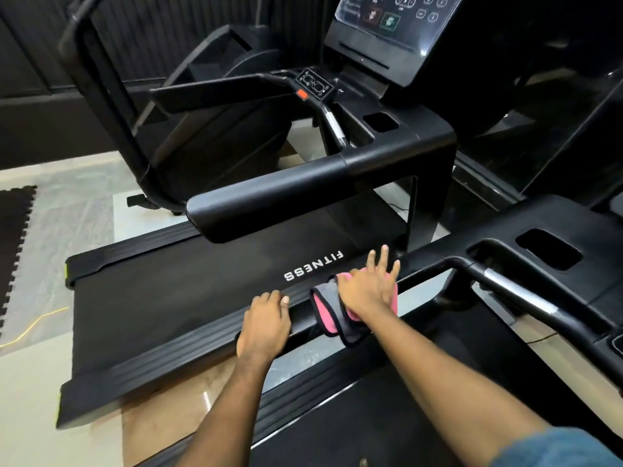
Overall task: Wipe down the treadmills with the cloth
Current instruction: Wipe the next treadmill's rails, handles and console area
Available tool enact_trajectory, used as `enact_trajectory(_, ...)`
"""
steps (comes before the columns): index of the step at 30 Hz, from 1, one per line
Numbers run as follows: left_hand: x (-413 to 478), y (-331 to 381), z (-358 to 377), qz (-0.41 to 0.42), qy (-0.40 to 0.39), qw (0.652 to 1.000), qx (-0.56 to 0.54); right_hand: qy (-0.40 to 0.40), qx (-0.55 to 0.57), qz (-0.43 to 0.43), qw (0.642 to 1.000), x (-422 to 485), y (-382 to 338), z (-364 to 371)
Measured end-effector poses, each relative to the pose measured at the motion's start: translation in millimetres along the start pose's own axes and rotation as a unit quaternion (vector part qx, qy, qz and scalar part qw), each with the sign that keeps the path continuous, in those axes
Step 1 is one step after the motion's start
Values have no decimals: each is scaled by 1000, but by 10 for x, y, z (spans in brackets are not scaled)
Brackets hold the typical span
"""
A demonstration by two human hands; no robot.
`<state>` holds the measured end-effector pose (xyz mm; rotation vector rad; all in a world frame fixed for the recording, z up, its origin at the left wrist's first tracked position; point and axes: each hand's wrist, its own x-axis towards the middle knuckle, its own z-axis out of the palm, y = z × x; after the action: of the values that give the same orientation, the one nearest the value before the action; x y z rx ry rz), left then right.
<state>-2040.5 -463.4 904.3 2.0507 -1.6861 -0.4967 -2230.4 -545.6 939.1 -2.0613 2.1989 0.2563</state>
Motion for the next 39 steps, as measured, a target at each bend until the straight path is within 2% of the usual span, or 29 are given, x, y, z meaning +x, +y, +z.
enact_trajectory(3,33,10,33,-17,-3,1000,12,15,30,-98,995,-372,-283,136)
enact_trajectory(6,24,13,27,-17,4,1000,13,37,37,-156,986,-366,-69,161)
enact_trajectory(9,-12,10,4,-18,3,1000,-1,39,26,-99,994,37,259,50)
enact_trajectory(12,-17,41,-18,-21,5,1000,-4,31,21,-25,999,150,223,-7)
enact_trajectory(13,-15,47,-15,-22,2,1000,-2,38,38,-34,998,68,130,37)
enact_trajectory(16,-10,59,-18,-19,-5,1000,7,64,97,-131,985,-326,-66,231)
enact_trajectory(19,-21,38,-25,-8,-18,1000,13,69,142,-156,975,-217,195,201)
enact_trajectory(21,-31,12,-32,-6,-25,1000,15,59,134,-106,984,105,486,116)
enact_trajectory(23,-31,12,-48,1,-25,1000,16,45,99,-20,994,397,698,20)
enact_trajectory(25,-35,38,-61,8,-30,999,20,43,87,35,995,494,662,46)
enact_trajectory(27,-36,43,-64,5,-40,999,30,72,119,14,990,368,528,165)
enact_trajectory(29,-32,50,-52,-8,-39,999,36,107,159,-62,979,181,565,248)
enact_trajectory(31,-14,87,-43,-32,-30,997,58,98,173,-97,975,234,799,236)
enact_trajectory(34,79,294,6,-50,-18,998,30,100,127,-56,985,630,1182,90)
enact_trajectory(36,133,504,63,-18,-20,1000,9,95,69,-46,992,872,1289,-56)
enact_trajectory(39,179,636,200,1,-51,998,25,15,43,-17,999,1136,1301,-229)
